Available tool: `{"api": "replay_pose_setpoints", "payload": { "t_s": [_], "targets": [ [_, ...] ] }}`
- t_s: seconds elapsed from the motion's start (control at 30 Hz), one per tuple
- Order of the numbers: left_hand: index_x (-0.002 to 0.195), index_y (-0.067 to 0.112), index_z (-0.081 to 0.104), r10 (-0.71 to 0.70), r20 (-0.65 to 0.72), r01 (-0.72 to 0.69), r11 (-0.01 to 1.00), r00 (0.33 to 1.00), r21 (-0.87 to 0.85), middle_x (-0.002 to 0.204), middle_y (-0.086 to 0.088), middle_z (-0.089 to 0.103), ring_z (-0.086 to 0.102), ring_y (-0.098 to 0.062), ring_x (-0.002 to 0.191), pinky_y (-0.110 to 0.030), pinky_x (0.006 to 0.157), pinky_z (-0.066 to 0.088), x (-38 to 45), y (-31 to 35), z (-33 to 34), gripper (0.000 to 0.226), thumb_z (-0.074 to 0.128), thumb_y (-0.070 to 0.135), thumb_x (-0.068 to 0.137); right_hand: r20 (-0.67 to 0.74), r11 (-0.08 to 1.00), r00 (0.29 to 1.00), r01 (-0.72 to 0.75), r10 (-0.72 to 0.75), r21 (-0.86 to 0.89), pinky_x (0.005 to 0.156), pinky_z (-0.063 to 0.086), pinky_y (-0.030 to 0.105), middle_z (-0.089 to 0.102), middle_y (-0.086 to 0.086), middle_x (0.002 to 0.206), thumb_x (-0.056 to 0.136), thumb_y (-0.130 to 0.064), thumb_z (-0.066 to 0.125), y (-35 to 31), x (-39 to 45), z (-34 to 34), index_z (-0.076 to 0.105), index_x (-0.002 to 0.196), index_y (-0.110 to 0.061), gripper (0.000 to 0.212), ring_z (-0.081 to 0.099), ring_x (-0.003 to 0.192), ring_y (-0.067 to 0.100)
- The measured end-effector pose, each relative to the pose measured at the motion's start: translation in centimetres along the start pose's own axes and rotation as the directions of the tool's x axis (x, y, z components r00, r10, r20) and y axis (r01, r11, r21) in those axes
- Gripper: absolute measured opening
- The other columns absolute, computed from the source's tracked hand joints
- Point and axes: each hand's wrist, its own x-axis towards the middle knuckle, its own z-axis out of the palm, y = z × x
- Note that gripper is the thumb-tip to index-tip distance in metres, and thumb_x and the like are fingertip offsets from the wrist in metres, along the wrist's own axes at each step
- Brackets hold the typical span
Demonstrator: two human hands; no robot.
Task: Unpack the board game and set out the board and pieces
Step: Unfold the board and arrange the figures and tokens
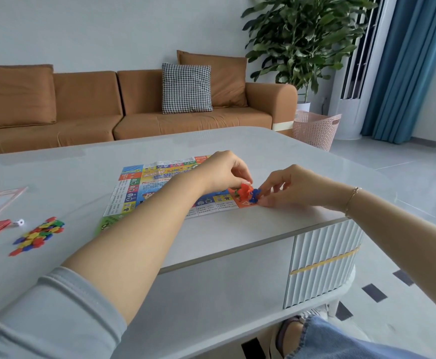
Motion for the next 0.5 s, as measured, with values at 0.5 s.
{"api": "replay_pose_setpoints", "payload": {
  "t_s": [0.5],
  "targets": [
    [0.095,0.013,0.074,-0.048,0.046,0.051,0.997,0.998,-0.059,0.089,-0.003,0.074,0.071,-0.014,0.083,-0.038,0.085,0.056,-0.6,-0.4,-2.0,0.016,0.074,0.020,0.080,-0.089,0.998,0.995,-0.034,0.039,0.056,0.062,0.040,0.017,0.068,0.008,0.086,0.078,-0.004,0.070,0.1,1.8,0.7,0.074,0.096,-0.011,0.020,0.049,0.068,0.012]
  ]
}}
